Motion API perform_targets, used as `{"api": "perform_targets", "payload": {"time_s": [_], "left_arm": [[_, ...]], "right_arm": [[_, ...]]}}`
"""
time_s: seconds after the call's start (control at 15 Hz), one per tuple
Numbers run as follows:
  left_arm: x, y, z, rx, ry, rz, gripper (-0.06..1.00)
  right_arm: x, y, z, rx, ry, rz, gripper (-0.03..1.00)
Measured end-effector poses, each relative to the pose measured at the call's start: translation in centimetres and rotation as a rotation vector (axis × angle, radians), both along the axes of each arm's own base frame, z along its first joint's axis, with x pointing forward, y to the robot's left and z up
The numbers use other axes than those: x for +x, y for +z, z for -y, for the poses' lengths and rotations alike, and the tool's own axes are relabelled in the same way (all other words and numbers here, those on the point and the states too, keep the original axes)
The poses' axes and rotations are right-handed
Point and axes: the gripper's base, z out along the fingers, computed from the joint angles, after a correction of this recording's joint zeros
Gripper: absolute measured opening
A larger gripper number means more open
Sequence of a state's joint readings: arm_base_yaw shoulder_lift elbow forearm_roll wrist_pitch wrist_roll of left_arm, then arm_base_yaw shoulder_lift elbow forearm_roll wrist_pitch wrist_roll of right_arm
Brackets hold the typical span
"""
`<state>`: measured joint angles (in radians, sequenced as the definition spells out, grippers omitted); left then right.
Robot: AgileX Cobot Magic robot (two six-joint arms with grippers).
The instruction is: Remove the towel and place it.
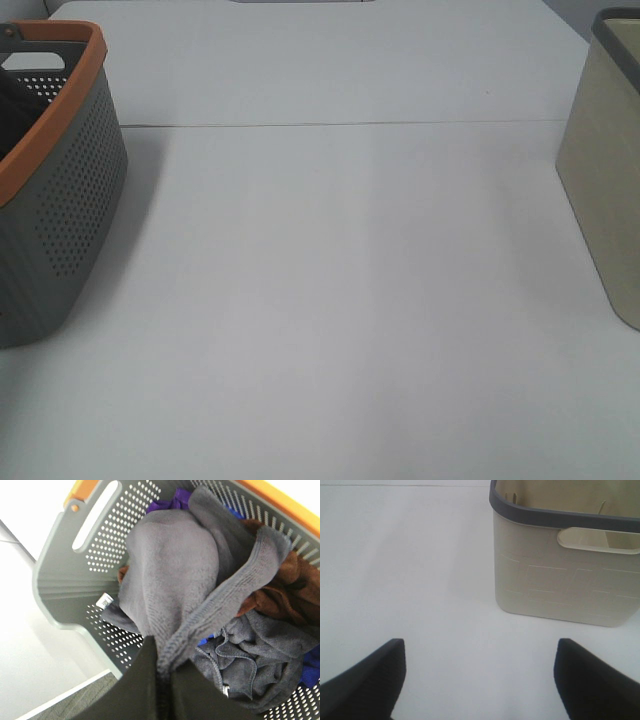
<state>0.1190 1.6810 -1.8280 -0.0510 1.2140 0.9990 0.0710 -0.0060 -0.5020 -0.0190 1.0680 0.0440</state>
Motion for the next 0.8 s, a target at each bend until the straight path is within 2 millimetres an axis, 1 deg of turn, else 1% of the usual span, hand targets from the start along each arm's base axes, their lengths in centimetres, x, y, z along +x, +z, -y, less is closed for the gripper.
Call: {"api": "perform_targets", "payload": {"time_s": [0.07,0.33,0.53,0.73,0.8], "left_arm": [[-0.3,0.3,0.1,-0.005,-0.001,0.009,0.00],[-2.4,2.9,0.6,-0.021,-0.021,0.086,0.00],[-4.5,5.1,1.3,0.014,-0.133,0.160,0.00],[-6.3,7.0,2.6,-0.035,-0.248,0.241,0.00],[-6.7,7.4,3.1,-0.053,-0.290,0.266,0.00]], "right_arm": [[0.0,0.0,0.0,0.000,0.000,0.000,0.73],[0.0,0.0,0.0,0.000,0.000,0.000,0.73],[0.0,0.0,0.0,0.000,0.000,0.000,0.73],[0.2,0.1,-0.5,0.033,0.039,-0.009,0.73],[0.7,0.7,-0.9,0.046,0.077,-0.017,0.73]]}}
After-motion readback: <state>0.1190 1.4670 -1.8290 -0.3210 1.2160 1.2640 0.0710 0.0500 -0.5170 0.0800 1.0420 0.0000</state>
